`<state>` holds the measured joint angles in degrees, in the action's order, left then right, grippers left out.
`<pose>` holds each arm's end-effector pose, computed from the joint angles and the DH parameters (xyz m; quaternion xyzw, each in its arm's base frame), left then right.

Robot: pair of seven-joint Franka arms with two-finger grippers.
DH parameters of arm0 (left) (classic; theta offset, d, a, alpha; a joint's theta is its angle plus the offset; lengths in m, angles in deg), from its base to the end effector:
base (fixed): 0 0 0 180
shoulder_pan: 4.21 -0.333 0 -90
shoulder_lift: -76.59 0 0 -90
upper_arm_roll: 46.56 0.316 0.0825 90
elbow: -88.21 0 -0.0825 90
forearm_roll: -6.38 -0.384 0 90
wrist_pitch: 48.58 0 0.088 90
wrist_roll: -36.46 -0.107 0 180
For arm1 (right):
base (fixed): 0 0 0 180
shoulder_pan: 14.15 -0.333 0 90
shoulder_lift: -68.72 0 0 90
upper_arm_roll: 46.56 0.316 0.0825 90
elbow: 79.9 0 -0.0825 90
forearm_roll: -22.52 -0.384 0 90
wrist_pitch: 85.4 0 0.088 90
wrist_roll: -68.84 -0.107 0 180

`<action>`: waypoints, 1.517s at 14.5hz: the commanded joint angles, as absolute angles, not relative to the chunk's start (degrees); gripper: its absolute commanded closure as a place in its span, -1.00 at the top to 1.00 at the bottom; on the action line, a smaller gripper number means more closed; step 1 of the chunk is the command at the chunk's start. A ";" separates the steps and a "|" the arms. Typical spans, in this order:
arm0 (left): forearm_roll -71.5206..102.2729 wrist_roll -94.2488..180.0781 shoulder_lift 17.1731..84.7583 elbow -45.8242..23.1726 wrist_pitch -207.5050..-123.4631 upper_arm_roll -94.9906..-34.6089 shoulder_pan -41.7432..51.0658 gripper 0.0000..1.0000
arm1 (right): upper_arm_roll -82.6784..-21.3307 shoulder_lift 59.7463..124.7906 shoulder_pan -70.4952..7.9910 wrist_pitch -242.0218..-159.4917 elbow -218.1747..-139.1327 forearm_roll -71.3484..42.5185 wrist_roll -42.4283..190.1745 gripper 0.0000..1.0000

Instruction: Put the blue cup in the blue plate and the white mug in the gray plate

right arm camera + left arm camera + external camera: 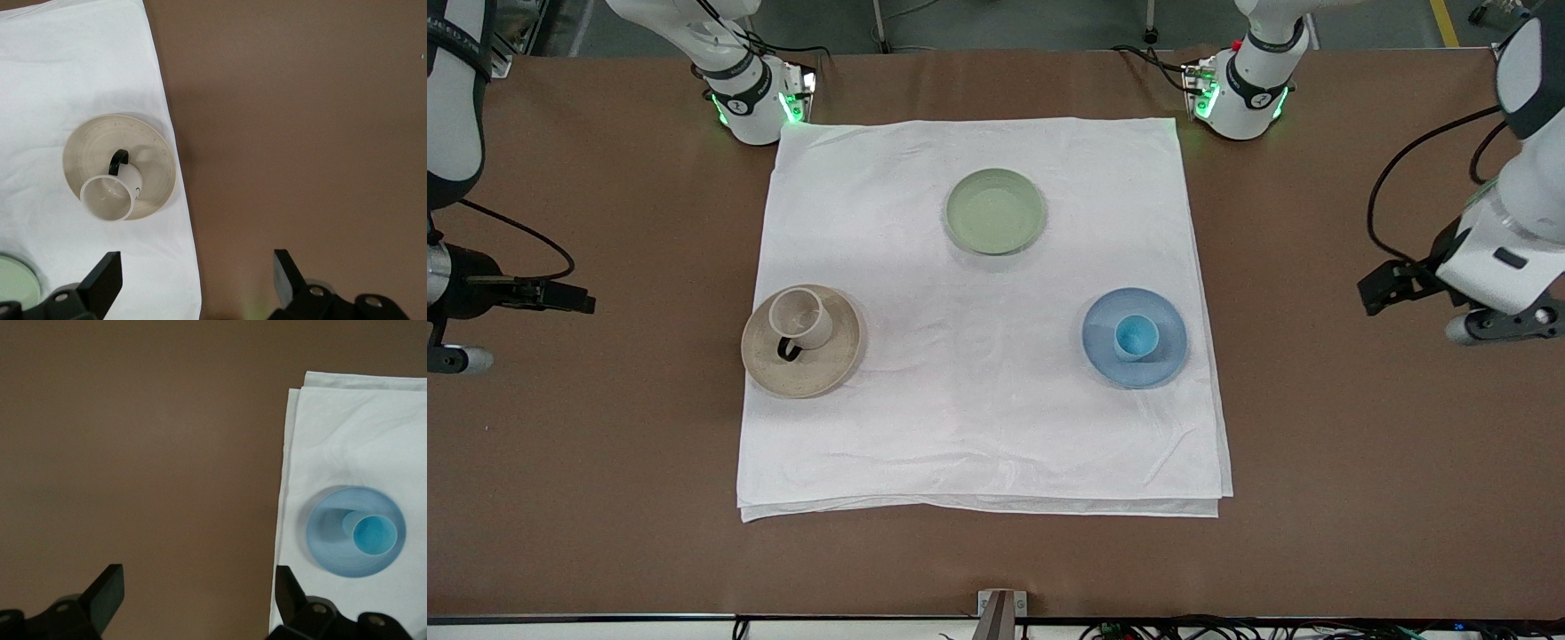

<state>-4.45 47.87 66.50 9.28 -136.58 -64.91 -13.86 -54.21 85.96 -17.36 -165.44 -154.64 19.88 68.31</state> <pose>0.6015 -0.0525 0.6159 -0.9973 -0.0286 -0.0070 0.0666 0.6219 -0.0301 0.5579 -0.9939 0.0406 0.1026 0.0066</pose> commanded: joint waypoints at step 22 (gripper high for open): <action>6.56 40.16 80.28 -0.21 -133.40 -51.92 -5.88 1.00 | -49.98 58.61 -13.36 -171.97 -178.95 22.17 71.39 1.00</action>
